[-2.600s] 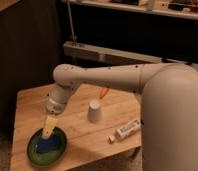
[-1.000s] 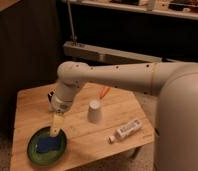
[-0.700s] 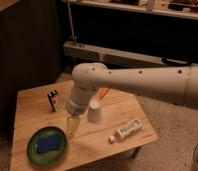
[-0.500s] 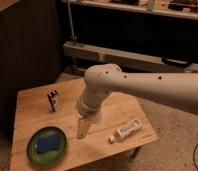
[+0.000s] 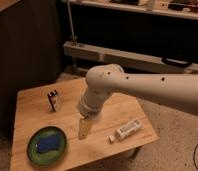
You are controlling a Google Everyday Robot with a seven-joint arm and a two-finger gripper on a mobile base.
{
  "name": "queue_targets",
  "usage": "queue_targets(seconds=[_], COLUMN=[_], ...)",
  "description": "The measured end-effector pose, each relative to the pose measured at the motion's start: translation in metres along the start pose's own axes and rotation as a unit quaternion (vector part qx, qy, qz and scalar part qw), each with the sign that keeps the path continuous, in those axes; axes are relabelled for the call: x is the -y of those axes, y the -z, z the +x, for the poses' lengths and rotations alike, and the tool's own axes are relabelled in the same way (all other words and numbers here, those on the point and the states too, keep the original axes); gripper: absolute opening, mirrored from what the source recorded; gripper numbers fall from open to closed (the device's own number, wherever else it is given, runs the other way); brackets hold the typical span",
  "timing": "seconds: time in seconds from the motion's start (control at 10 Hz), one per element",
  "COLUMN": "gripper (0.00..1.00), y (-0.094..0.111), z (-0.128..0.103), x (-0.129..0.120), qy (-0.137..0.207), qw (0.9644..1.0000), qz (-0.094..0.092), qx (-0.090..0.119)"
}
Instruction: Stand the bottle upright
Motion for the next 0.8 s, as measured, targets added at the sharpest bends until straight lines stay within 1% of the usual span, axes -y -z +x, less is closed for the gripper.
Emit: queue_targets(seconds=[0.1, 0.2, 0.3, 0.4, 0.6, 0.7, 0.8], gripper=[0.80, 0.80, 0.80, 0.80, 0.80, 0.80, 0.80], y=[0.000, -0.001, 0.004, 0.012, 0.028, 0.036, 0.042], z=[0.004, 0.012, 0.026, 0.051, 0.092, 0.112, 0.126], x=[0.001, 0.002, 0.005, 0.007, 0.007, 0.004, 0.001], qy=[0.002, 0.015, 0.032, 0.049, 0.086, 0.099, 0.112], qw=[1.0000, 0.9998, 0.9993, 0.9985, 0.9960, 0.9949, 0.9936], qz=[-0.001, -0.006, -0.008, -0.012, -0.009, -0.004, 0.000], qx=[-0.006, -0.016, -0.017, -0.021, -0.020, -0.018, -0.015])
